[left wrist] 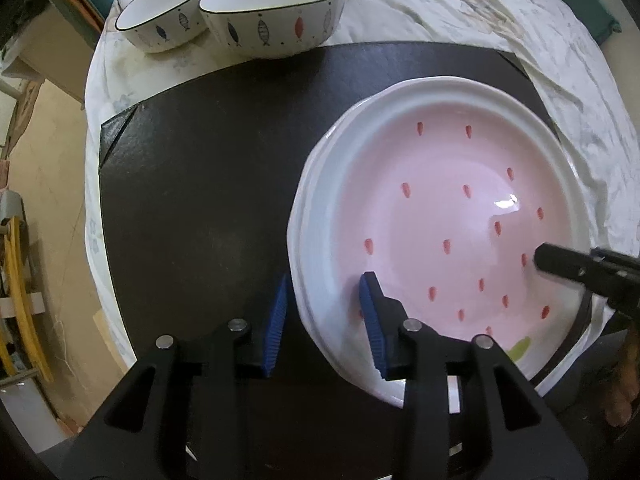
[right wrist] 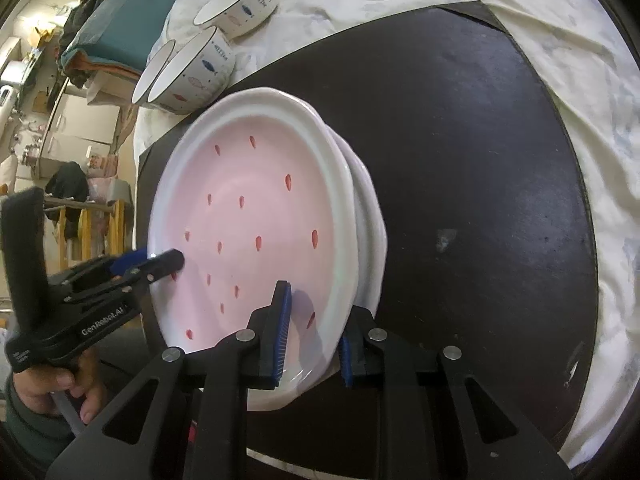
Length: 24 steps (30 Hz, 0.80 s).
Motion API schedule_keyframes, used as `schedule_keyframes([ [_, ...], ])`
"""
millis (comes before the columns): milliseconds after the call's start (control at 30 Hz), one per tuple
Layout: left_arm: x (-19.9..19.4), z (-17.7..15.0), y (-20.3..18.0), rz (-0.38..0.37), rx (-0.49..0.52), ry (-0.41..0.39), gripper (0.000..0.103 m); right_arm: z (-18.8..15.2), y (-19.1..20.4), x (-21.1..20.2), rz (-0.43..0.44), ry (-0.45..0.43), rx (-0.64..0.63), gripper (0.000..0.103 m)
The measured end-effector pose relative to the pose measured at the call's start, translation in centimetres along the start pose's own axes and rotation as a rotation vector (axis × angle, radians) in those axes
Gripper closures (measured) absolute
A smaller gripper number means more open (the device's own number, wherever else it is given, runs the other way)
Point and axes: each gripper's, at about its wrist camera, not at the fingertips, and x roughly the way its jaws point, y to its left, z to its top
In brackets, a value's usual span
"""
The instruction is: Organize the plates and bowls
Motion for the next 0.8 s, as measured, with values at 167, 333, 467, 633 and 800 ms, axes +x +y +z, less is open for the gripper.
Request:
schedule_keyframes([
  [167,-0.1,0.1,-0.1,0.017,0.006,-0.007,0.069,-0.2,-0.6,-0.9,0.004,-0.018,0.016,0.082],
  [333,-0.1,0.1,-0.7,0.024,0.011,-0.011,0.069,-0.5,-0.7,-0.9,0.012,-0.019,0.02,0.084],
  [467,-0.1,0.3,-0.8,0.029,0.009,-0.013,0.069,-0.4,-0.9,-1.4,0.012,-0.028,0.026,0.084],
  [633,0.0,0.4,-1.0,0.036,0.005,-0.005,0.069,-0.5,-1.6,-2.0,0.028,-0.035,0.034,0.084],
  [800,-0.1,0.4,-0.9,0.029,-0.011,-0.002,0.069,-0.7,-3.5,-3.0,-0.034,-0.052,0.074,0.078],
])
